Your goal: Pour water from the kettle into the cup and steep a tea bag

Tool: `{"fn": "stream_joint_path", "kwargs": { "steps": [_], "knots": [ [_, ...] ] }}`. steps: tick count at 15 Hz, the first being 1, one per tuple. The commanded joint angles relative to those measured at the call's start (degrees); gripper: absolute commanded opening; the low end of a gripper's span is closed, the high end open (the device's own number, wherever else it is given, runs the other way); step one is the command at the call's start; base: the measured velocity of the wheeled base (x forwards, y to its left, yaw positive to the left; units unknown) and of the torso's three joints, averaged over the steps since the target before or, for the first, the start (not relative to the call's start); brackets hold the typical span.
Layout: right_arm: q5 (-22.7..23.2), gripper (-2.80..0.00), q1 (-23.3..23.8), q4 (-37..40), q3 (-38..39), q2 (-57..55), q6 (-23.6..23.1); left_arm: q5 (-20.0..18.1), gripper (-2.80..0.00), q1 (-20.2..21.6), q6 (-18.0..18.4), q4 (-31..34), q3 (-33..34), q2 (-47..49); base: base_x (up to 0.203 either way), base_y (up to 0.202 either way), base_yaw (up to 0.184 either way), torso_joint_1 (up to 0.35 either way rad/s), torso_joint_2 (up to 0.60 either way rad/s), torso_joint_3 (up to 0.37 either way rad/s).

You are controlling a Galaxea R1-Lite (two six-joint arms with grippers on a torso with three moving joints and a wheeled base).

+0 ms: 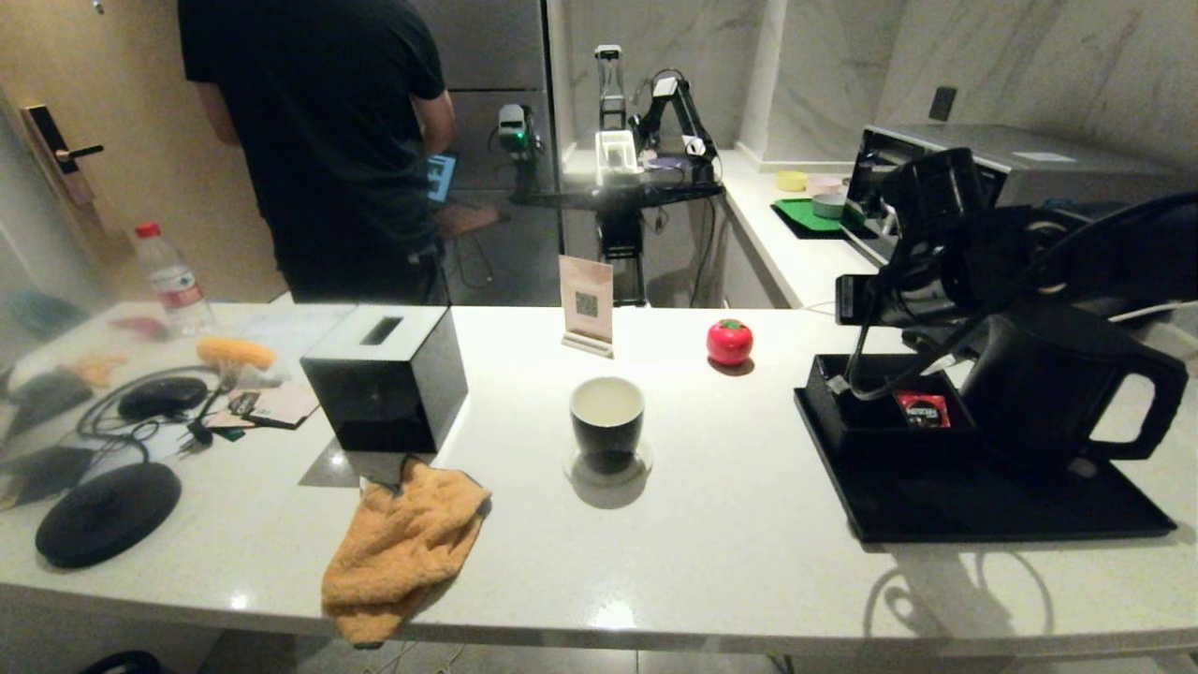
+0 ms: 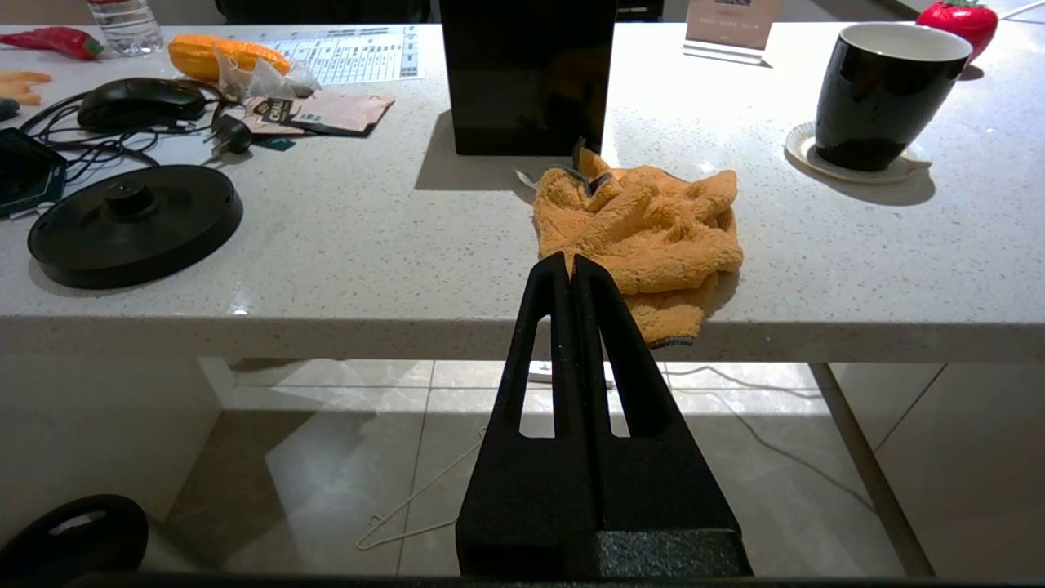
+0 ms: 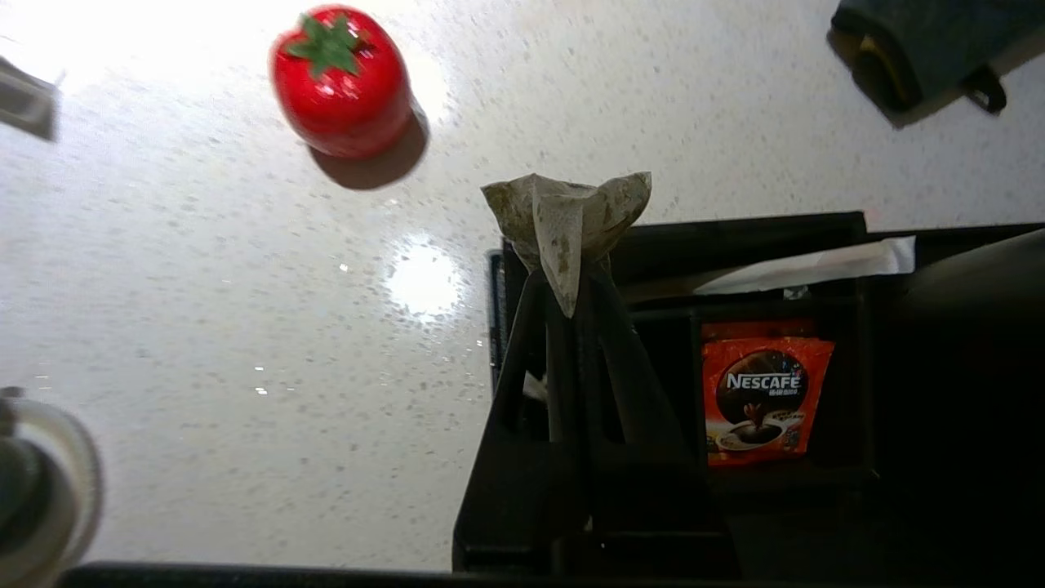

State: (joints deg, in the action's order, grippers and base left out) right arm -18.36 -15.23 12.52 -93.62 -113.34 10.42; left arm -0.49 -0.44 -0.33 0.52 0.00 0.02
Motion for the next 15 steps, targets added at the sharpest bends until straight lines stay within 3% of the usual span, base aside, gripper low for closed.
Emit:
{"fn": "stream_joint_path", "kwargs": {
  "steps": [1,4,8,15],
  "knots": [
    [-0.1,-2.8,-1.4,-0.1,0.4,3.5,0.2,0.0,-2.8,0.0,0.0,0.0,0.0,0.0,0.0,0.0,0.0,0.0,0.0,0.0],
    [-0.1,-2.8,-4.2,-1.9,1.3,6.2,0.2,0.0,-2.8,0.0,0.0,0.0,0.0,0.0,0.0,0.0,0.0,0.0,0.0,0.0],
    [0.1,-2.8,-7.9,-10.5,2.8,8.6,0.0,0.0,-2.8,0.0,0.0,0.0,0.0,0.0,0.0,0.0,0.0,0.0,0.0,0.0],
    [0.0,-2.8,-15.0,-10.9,2.0,12.4,0.0,0.0,-2.8,0.0,0.0,0.0,0.0,0.0,0.0,0.0,0.0,0.0,0.0,0.0]
  ]
}}
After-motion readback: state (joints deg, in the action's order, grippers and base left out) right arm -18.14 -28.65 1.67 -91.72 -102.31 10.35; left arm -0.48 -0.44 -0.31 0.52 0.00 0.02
